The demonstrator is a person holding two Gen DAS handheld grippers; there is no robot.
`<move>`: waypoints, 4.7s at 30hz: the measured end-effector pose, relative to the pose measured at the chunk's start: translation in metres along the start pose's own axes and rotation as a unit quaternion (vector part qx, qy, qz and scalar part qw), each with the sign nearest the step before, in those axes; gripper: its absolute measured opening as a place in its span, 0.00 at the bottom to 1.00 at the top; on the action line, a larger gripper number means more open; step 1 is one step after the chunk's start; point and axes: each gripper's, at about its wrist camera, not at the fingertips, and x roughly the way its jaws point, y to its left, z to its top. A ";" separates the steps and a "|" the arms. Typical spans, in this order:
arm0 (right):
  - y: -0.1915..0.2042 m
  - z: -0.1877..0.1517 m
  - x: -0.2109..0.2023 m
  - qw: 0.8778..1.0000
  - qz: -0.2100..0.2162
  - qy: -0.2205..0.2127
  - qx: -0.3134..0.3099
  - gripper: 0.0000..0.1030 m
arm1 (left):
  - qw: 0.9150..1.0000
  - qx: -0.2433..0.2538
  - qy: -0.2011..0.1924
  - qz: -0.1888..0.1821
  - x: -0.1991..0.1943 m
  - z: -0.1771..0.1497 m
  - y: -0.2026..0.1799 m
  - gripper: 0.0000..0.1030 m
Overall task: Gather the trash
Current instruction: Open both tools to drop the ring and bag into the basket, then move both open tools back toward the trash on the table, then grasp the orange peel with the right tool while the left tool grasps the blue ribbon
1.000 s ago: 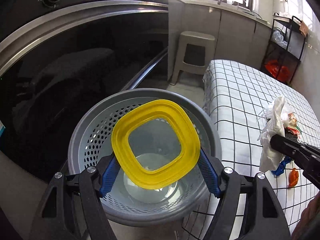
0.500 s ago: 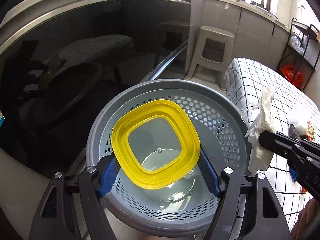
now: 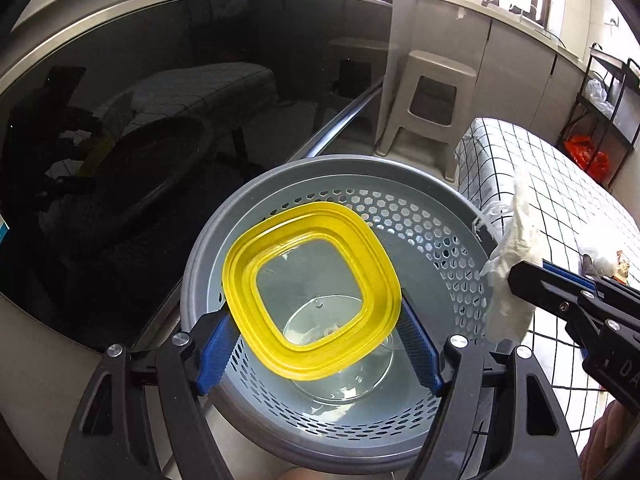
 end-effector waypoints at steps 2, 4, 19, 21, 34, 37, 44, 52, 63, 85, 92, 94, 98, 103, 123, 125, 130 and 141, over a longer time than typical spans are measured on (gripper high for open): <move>0.000 0.000 -0.003 1.000 -0.001 -0.009 0.003 0.40 | 1.000 -0.001 -0.001 0.000 -0.001 -0.001 0.000 0.73; -0.001 0.001 -0.005 1.000 -0.002 -0.011 0.004 0.40 | 1.000 -0.003 -0.002 0.000 -0.002 0.000 0.000 0.76; -0.005 -0.002 -0.014 1.000 -0.007 -0.016 0.014 0.40 | 1.000 -0.004 -0.009 -0.001 -0.008 -0.001 0.000 0.79; -0.006 -0.005 -0.016 1.000 -0.009 -0.017 0.016 0.40 | 1.000 -0.003 -0.010 -0.003 -0.009 -0.002 -0.002 0.79; -0.030 -0.025 -0.051 0.997 -0.045 -0.036 0.049 0.40 | 0.999 0.020 -0.029 -0.024 -0.026 -0.005 -0.024 0.82; -0.038 -0.035 -0.065 0.996 -0.058 -0.043 0.059 0.40 | 0.998 0.031 -0.034 -0.031 -0.030 -0.007 -0.034 0.82; -0.067 -0.063 -0.108 0.990 -0.105 -0.060 0.079 0.45 | 0.996 0.059 -0.040 -0.057 -0.041 -0.016 -0.066 0.83; -0.118 -0.089 -0.158 0.978 -0.164 -0.074 0.110 0.49 | 0.991 0.094 -0.041 -0.086 -0.050 -0.027 -0.121 0.85; -0.163 -0.128 -0.177 0.969 -0.168 -0.075 0.165 0.52 | 0.985 0.135 -0.034 -0.103 -0.047 -0.042 -0.183 0.88; -0.157 -0.150 -0.129 0.972 -0.169 -0.014 0.160 0.54 | 0.986 0.144 -0.007 -0.086 -0.026 -0.049 -0.197 0.88; -0.152 -0.147 -0.118 0.973 -0.174 -0.003 0.153 0.54 | 0.986 0.143 -0.004 -0.083 -0.025 -0.050 -0.194 0.88; -0.150 -0.147 -0.116 0.973 -0.176 -0.002 0.150 0.54 | 0.986 0.143 -0.004 -0.083 -0.025 -0.050 -0.194 0.88; -0.148 -0.146 -0.113 0.973 -0.176 0.001 0.148 0.53 | 0.986 0.143 -0.003 -0.083 -0.025 -0.051 -0.193 0.88; -0.146 -0.145 -0.109 0.975 -0.173 0.005 0.139 0.34 | 0.986 0.145 -0.003 -0.084 -0.026 -0.052 -0.193 0.88; -0.164 -0.144 -0.145 0.969 -0.173 -0.039 0.172 0.18 | 0.975 0.180 0.012 -0.130 -0.028 -0.068 -0.228 0.89; -0.169 -0.146 -0.150 0.967 -0.174 -0.040 0.181 0.18 | 0.973 0.185 0.018 -0.136 -0.026 -0.072 -0.235 0.89; -0.178 -0.148 -0.159 0.964 -0.175 -0.047 0.197 0.18 | 0.971 0.192 0.033 -0.141 -0.017 -0.077 -0.251 0.89; -0.188 -0.156 -0.169 0.962 -0.169 -0.051 0.208 0.18 | 0.971 0.180 0.067 -0.143 0.005 -0.079 -0.264 0.89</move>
